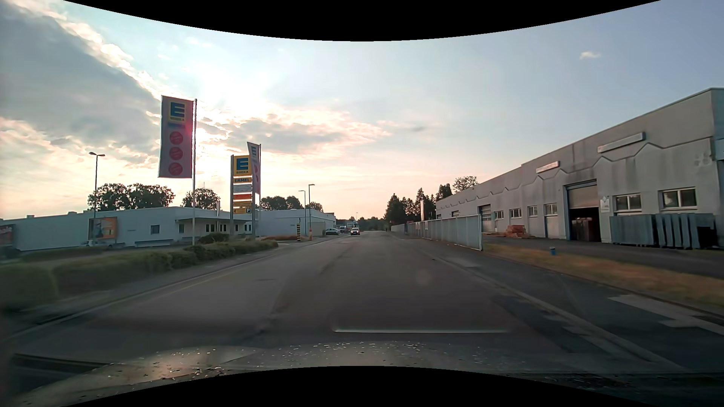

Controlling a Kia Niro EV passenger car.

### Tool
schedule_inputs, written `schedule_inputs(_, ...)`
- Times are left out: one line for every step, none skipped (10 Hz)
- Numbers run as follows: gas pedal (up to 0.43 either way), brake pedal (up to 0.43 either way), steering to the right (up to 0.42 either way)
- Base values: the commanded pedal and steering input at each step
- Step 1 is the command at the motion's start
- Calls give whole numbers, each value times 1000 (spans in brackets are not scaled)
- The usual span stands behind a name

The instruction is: Follow the waypoints while adhering to traffic rules and regulations

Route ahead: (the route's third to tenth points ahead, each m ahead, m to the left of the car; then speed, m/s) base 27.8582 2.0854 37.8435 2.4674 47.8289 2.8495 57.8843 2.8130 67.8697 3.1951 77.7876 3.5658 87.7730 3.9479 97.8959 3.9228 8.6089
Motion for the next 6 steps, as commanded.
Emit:
schedule_inputs(47, 0, -12)
schedule_inputs(47, 0, -12)
schedule_inputs(67, 0, -12)
schedule_inputs(87, 0, -12)
schedule_inputs(98, 0, -12)
schedule_inputs(98, 0, -12)
